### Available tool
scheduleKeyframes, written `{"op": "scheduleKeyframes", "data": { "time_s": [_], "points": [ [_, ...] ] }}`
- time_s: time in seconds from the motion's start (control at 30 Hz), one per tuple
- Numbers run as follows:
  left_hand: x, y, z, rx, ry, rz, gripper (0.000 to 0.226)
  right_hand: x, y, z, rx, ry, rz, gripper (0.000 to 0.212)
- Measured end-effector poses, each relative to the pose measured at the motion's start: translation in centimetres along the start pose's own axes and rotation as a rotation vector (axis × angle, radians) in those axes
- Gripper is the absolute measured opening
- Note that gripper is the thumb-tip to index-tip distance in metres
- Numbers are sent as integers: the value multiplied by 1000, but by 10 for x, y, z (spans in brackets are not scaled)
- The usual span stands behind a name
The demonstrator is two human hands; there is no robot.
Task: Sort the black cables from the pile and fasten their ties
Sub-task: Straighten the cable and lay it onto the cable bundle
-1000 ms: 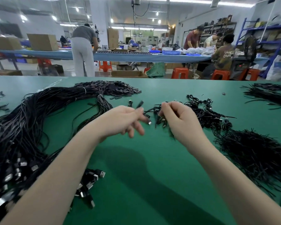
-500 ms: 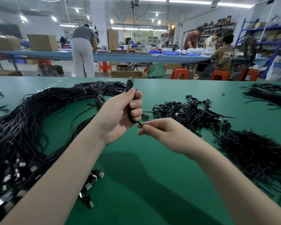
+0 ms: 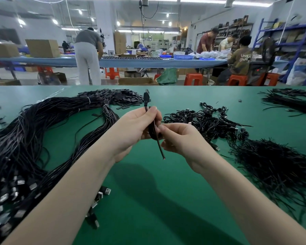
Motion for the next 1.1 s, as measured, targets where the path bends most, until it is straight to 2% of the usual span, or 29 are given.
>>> {"op": "scheduleKeyframes", "data": {
  "time_s": [0.1,0.23,0.43,0.6,0.77,1.0,1.1],
  "points": [
    [0,1,1,-45,-73,-8,33,0,-2,2,-20,38,22,23],
    [0,1,-1,-70,-123,-31,36,-2,-3,1,5,54,20,20],
    [1,-2,-4,38,159,-36,25,2,-2,-6,107,25,18,22],
    [1,-4,-2,45,137,-78,23,9,6,-14,262,-69,-7,32],
    [1,-3,-4,26,-5,-129,22,19,10,-21,208,258,196,9],
    [9,-7,-6,-48,-78,-165,23,11,6,-27,132,570,351,24],
    [25,-10,-14,-25,-95,-53,24,-9,-2,-13,25,701,304,28]
  ]
}}
Point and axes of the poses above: each hand's wrist, its own y-axis away from the middle knuckle, its own z-axis out of the back of the hand, x = y × z, the point moved 8 cm from there along -y, towards the middle knuckle, and after that the axes turned 6 degrees about -y, right-handed, at the moved point
